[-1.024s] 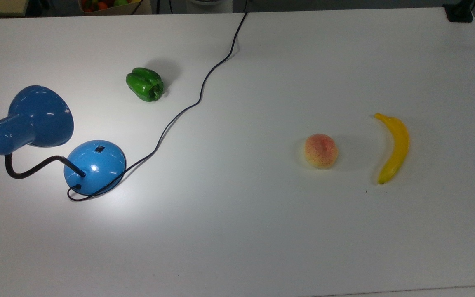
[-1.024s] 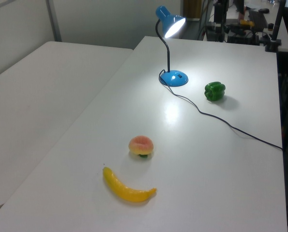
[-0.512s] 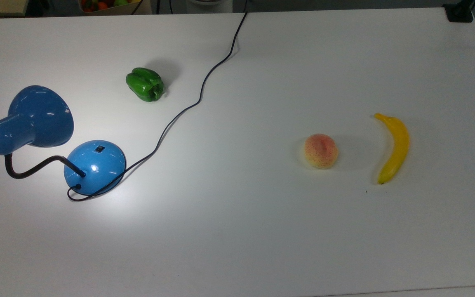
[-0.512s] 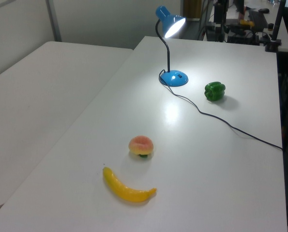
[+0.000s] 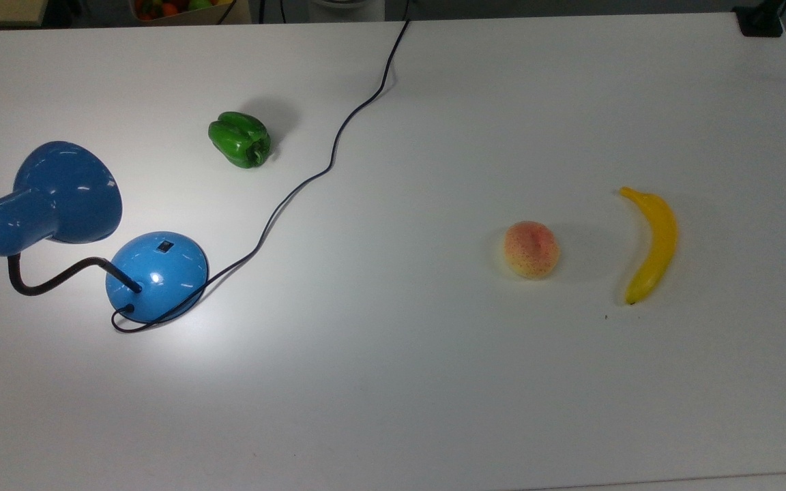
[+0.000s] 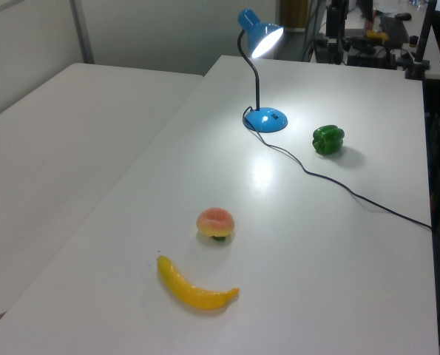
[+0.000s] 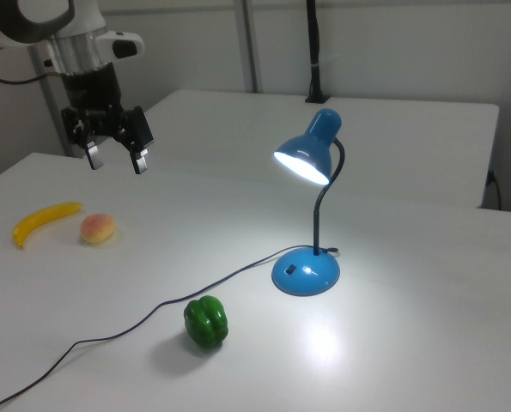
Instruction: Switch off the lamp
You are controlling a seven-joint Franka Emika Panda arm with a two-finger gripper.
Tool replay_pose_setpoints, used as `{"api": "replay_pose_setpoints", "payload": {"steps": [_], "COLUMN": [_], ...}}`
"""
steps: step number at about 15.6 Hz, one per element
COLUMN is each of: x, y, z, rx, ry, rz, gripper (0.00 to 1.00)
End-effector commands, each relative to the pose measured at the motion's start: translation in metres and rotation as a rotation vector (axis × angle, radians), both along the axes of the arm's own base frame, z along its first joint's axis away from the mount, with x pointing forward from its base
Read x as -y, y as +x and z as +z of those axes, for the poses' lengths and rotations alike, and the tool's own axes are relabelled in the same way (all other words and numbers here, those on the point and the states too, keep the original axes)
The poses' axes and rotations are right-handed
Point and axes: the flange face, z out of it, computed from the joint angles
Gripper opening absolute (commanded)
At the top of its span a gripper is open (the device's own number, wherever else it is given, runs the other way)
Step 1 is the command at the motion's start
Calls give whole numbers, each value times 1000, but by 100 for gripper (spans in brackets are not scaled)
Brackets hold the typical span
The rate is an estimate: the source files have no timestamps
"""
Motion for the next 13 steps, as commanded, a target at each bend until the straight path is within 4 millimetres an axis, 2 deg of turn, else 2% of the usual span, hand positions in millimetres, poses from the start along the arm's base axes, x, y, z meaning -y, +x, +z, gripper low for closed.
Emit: {"api": "replay_pose_setpoints", "payload": {"steps": [1,3,5,6,13], "x": [-6,-6,-7,-8,-8], "y": [-1,2,2,2,3], "z": [-3,-6,-7,-7,-9], "rx": [-13,-19,-21,-21,-24], "ry": [17,18,18,18,20], "rz": [27,28,34,36,37], "gripper": [89,60,17,0,0]}}
